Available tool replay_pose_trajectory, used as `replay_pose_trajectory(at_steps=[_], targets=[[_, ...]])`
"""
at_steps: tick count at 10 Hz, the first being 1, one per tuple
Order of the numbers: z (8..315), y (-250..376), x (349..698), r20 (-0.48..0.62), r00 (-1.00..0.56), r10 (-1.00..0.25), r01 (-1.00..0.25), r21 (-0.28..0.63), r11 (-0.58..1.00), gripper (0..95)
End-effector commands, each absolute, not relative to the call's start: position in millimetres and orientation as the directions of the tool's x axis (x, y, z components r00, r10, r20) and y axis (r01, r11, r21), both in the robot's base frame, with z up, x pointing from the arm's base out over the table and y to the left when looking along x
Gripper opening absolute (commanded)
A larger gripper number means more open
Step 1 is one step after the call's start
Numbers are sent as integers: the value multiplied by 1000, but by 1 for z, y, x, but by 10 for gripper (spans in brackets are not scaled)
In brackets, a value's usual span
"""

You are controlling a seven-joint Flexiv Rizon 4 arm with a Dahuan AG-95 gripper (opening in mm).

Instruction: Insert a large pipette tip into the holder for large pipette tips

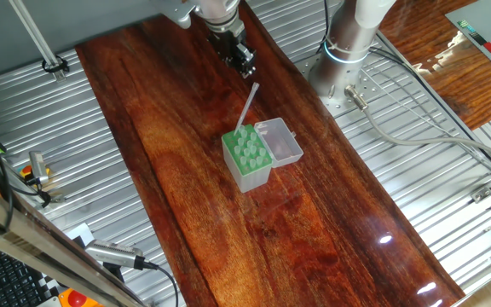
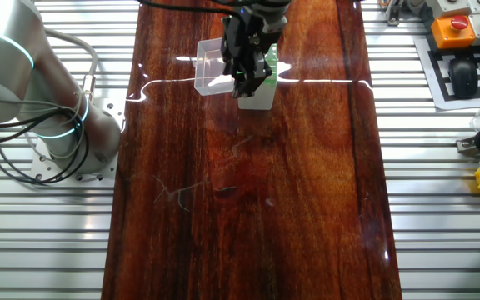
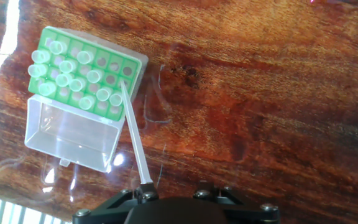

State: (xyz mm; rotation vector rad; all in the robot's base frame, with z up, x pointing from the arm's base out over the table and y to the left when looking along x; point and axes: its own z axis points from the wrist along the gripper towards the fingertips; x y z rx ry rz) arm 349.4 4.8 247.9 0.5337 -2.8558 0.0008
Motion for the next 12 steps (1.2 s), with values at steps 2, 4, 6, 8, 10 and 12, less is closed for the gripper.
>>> replay_pose_trajectory(at_steps=[2, 4, 6, 8, 10, 12], targets=[[238, 12, 350, 221, -907, -358, -357, 45, 933, 380], [234, 19, 349, 222, -909, -353, -352, 45, 935, 380], [230, 31, 349, 225, -914, -339, -340, 37, 940, 380], [225, 35, 348, 224, -917, -331, -331, 37, 943, 380], [223, 37, 348, 221, -918, -330, -330, 36, 943, 380], [220, 39, 348, 216, -921, -325, -327, 32, 945, 380]])
